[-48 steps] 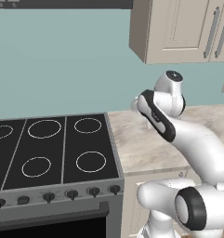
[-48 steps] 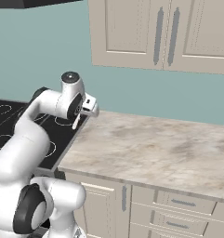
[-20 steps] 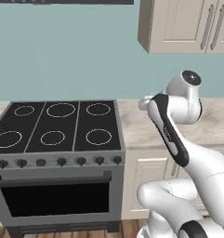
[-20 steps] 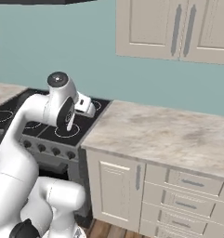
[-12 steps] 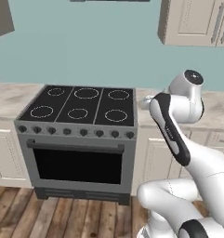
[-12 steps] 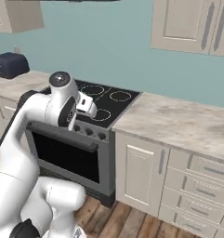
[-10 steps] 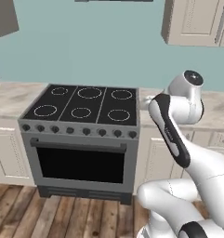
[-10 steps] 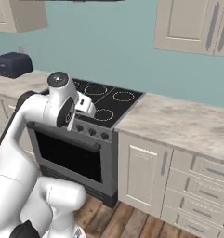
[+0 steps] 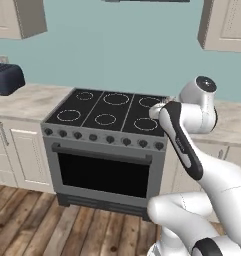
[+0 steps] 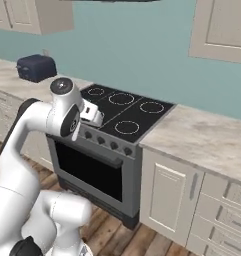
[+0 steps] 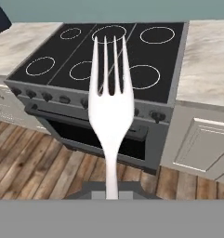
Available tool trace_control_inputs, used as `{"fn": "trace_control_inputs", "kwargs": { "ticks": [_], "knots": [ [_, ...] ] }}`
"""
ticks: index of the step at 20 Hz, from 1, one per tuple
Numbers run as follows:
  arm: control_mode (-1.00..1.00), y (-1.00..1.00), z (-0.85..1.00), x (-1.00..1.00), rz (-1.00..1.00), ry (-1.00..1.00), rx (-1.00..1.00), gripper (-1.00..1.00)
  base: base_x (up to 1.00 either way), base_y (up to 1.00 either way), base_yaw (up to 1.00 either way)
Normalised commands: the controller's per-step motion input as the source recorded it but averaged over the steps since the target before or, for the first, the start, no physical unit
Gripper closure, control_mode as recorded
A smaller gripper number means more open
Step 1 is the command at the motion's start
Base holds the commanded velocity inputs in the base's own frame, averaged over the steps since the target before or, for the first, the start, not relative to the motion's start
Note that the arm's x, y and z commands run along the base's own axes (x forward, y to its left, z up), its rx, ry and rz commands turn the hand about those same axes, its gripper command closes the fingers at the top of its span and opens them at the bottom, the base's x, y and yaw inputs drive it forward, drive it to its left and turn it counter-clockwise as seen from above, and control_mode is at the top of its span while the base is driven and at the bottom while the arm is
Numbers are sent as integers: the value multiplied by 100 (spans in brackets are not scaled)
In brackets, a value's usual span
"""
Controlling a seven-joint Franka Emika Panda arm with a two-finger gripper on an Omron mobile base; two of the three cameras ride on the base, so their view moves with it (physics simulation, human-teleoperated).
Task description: Take the fork and place it on the left side of the plate. Then take the spoon and place it on the right side of the plate. Make sure they're directly next to the plate.
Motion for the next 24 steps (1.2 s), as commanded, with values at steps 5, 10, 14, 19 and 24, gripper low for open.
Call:
{"fn": "trace_control_inputs", "kwargs": {
  "ticks": [5,10,14,19,24],
  "knots": [
    [100,0,0,0,0,0,0,100,34,-61,40],
    [100,0,0,0,0,0,0,100,74,-47,41],
    [100,0,0,0,0,0,0,100,7,-60,40],
    [100,0,0,0,0,0,0,100,-83,-20,46],
    [100,0,0,0,0,0,0,100,-94,0,45]
  ]
}}
